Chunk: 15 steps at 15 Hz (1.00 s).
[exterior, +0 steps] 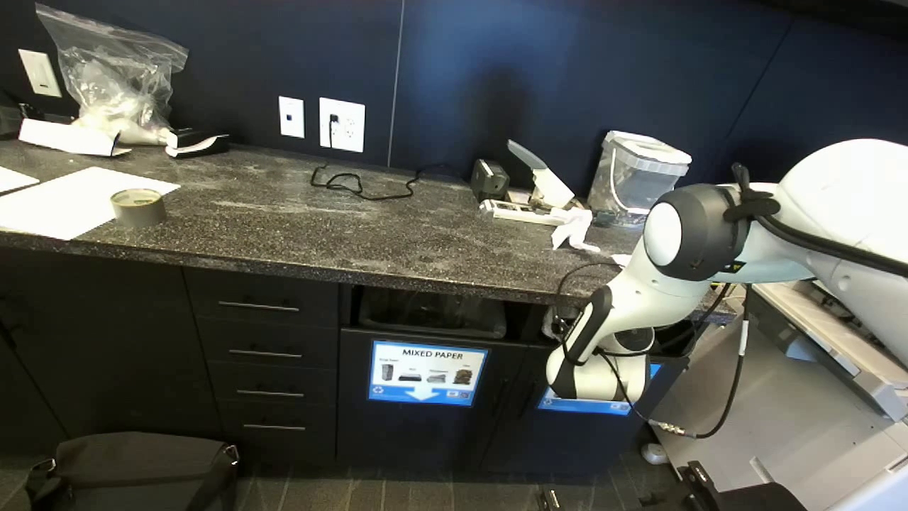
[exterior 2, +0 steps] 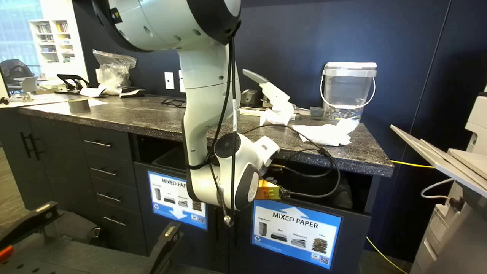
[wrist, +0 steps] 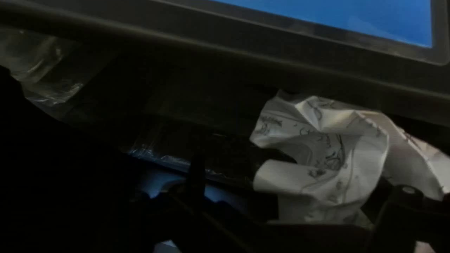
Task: Remove all the paper trash from the base top and put them in the mixed paper bin on the left
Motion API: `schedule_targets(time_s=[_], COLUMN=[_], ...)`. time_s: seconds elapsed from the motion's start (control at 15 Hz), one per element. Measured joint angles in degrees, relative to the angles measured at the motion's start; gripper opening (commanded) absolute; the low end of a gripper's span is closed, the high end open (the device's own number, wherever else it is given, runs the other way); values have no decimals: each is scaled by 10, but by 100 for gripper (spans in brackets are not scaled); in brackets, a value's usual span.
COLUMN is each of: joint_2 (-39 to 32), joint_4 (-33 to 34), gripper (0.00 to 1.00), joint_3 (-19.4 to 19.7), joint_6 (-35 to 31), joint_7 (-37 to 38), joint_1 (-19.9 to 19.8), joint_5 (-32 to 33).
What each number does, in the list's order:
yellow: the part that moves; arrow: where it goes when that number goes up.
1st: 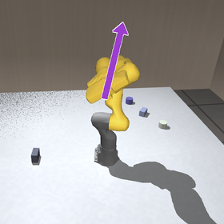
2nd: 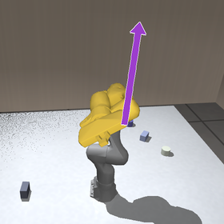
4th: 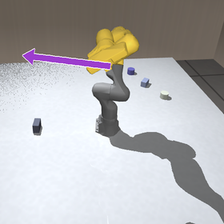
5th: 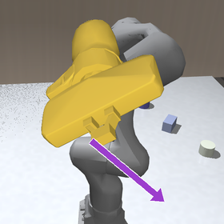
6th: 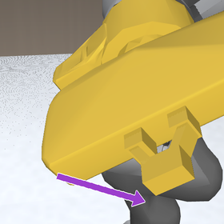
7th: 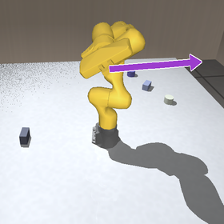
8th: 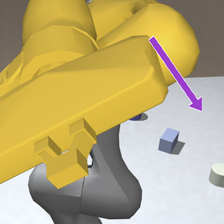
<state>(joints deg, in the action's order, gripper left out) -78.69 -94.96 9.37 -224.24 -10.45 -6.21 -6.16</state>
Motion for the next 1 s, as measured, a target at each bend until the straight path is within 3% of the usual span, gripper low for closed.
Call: schedule_targets(time_s=[0.33,0.53,0.73,1.0], joint_2=[-1,0,11,31], joint_4=[-18,-25,-37,-58], gripper=[100,100,100,100], joint_3=[48,58,47,8], joint_6=[6,12,8,-21], joint_7=[-36,-40,2,71], joint_1=[71,94,78,12], joint_5=[-201,-239,-158,-4])
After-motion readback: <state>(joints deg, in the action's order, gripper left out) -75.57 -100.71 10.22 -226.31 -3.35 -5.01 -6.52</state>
